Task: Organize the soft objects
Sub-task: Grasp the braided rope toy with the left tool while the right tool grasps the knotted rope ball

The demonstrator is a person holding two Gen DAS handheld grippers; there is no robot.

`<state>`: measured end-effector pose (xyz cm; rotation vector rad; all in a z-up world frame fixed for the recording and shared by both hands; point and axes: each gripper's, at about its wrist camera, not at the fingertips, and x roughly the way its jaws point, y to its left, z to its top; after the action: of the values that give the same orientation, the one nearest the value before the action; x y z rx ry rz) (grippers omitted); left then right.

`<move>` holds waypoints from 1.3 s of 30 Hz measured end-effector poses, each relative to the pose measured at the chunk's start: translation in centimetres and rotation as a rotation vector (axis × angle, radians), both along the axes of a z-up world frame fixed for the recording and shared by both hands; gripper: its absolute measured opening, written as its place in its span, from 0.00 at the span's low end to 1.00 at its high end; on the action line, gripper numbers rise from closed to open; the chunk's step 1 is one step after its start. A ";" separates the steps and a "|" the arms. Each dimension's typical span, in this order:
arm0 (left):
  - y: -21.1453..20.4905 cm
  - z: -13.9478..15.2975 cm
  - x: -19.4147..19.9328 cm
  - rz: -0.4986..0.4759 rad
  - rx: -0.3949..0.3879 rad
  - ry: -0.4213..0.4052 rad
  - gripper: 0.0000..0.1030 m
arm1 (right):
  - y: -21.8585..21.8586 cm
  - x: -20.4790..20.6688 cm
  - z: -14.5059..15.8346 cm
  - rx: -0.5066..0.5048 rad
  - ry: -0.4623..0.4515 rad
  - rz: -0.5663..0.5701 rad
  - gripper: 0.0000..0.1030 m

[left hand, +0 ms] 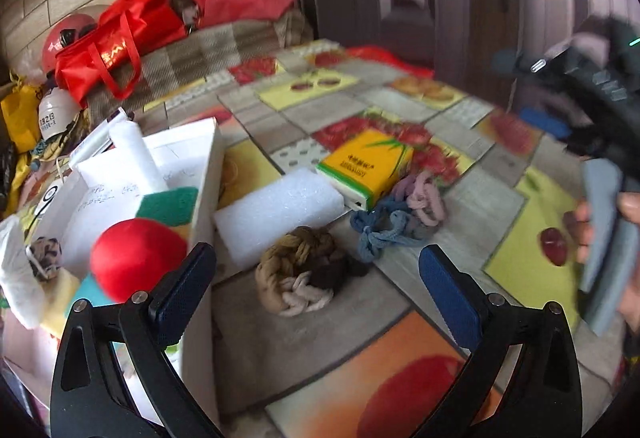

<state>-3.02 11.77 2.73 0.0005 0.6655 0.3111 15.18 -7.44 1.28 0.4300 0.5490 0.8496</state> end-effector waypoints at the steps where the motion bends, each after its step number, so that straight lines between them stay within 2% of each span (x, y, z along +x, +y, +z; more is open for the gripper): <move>1: 0.0 -0.4 0.9 0.013 0.011 0.028 0.99 | 0.0 0.0 0.0 0.001 0.001 0.008 1.00; 3: 0.0 -1.2 2.2 0.038 0.029 0.087 0.87 | 0.0 0.1 -0.2 0.002 0.011 0.022 1.00; 6: 0.5 -2.9 3.9 0.067 0.033 0.206 0.61 | -0.1 0.3 -0.4 0.007 0.027 0.034 1.00; 7: 0.7 -2.7 3.7 0.064 0.014 0.192 0.58 | -0.1 0.3 -0.4 0.008 0.031 0.036 1.00; 10: 1.1 -2.7 3.3 0.065 -0.002 0.187 0.32 | 0.0 0.3 -0.5 0.007 0.041 0.054 1.00; 14: 0.2 -2.6 2.7 0.010 -0.013 0.177 0.30 | 1.2 -0.4 -0.3 -0.024 0.025 0.140 1.00; 17: -0.7 -2.1 1.1 -0.014 -0.017 0.139 0.30 | 2.8 -1.5 0.0 -0.084 -0.002 0.242 1.00; 20: -0.7 -1.2 -0.9 -0.014 -0.040 0.063 0.30 | 5.3 -3.1 0.0 -0.202 -0.021 0.359 1.00; 23: 0.2 -0.3 -2.9 0.009 -0.082 -0.030 0.30 | 7.9 -4.4 -0.3 -0.345 -0.054 0.423 0.98; 26: 1.0 0.1 -3.7 0.029 -0.118 -0.068 0.30 | 11.3 -5.2 -1.7 -0.539 -0.060 0.472 0.84; 27: 1.1 0.1 -3.8 0.032 -0.123 -0.071 0.30 | 11.8 -5.3 -2.1 -0.568 -0.051 0.486 0.78; 29: 1.0 0.2 -3.8 0.033 -0.123 -0.078 0.30 | 12.4 -5.4 -2.2 -0.590 -0.073 0.482 0.77; 31: 0.8 0.3 -4.0 0.034 -0.113 -0.087 0.30 | 12.7 -5.5 -2.4 -0.609 -0.085 0.487 0.69; 32: 0.7 0.4 -4.1 0.034 -0.109 -0.091 0.30 | 12.7 -5.7 -2.5 -0.611 -0.098 0.495 0.61; 33: 0.7 0.4 -4.1 0.034 -0.106 -0.096 0.30 | 12.7 -5.9 -2.4 -0.606 -0.107 0.510 0.41; 34: 0.7 0.5 -4.3 0.036 -0.104 -0.103 0.30 | 12.8 -6.1 -2.3 -0.603 -0.113 0.522 0.28; 36: 0.8 0.6 -4.5 0.037 -0.109 -0.117 0.30 | 12.6 -6.6 -2.1 -0.603 -0.130 0.528 0.27; 39: 1.0 0.8 -4.9 0.047 -0.095 -0.137 0.30 | 11.0 -7.2 -0.7 -0.505 -0.189 0.512 0.26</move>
<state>-7.97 12.73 3.53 -0.1261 0.5447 0.3215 7.96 3.55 0.61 -0.2656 0.6840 1.1803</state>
